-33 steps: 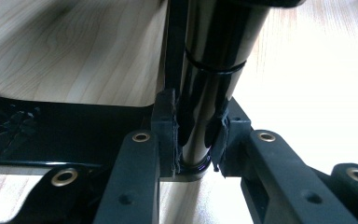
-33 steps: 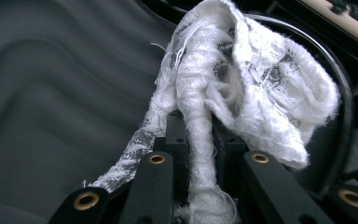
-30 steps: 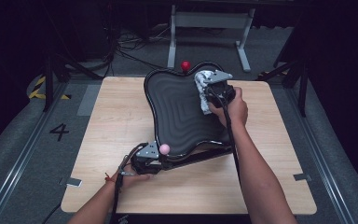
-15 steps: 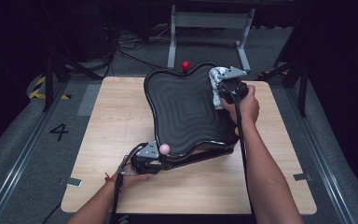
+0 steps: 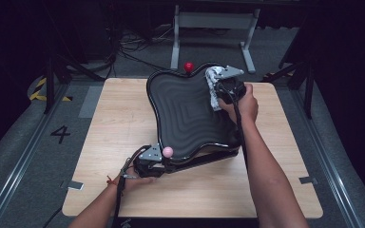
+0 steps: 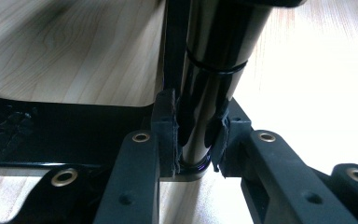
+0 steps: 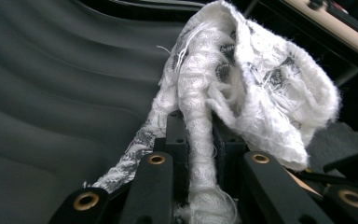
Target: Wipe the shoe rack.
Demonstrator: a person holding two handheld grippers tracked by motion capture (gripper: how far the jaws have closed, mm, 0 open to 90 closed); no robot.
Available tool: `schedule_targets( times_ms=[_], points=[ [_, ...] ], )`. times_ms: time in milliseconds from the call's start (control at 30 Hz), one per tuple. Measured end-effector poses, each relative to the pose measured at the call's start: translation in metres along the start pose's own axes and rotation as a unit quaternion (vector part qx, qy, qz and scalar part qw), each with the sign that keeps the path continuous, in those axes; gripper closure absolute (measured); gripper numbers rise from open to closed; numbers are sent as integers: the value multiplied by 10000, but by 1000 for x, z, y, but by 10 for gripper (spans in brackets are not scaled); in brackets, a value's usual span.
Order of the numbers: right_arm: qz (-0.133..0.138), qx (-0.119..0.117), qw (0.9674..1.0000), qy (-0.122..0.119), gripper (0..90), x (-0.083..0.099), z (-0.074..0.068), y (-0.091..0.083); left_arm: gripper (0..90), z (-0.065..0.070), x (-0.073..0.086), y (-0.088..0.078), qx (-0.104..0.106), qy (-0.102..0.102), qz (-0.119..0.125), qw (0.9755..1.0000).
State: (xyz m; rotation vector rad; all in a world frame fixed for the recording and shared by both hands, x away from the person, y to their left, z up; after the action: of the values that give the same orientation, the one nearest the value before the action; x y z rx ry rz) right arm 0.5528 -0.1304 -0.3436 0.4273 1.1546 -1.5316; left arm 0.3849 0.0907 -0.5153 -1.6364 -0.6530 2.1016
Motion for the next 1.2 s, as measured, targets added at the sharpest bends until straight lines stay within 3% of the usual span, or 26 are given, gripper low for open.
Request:
schedule_targets(
  times_ms=[367, 833, 967, 1200],
  points=[
    [305, -474, 9973, -467, 794, -26, -56, -12, 738, 0, 0, 0, 17, 11, -15, 10000],
    [657, -973, 9885, -949, 791, -69, -135, -20, 738, 0, 0, 0, 9, 1, -18, 10000],
    [702, -1043, 9867, -1029, 792, -68, -145, -24, 739, 0, 0, 0, 7, 7, -17, 10000],
    [666, -1122, 9855, -1087, 793, -56, -145, -31, 738, 0, 0, 0, 13, -10, -15, 10000]
  ],
)
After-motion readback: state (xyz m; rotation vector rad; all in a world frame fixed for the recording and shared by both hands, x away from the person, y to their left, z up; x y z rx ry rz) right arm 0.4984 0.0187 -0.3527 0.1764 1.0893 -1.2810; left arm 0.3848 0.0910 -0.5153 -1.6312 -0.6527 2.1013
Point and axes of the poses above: each handheld gripper's, and its own axes: y roughly forward along the jaws, x roughly out of its underside, z roughly to its right, the point moved 6 cm from there along y, roughly forward along the jaws, and after that the axes turned 12 degrees about x, right-handed, at the moved point
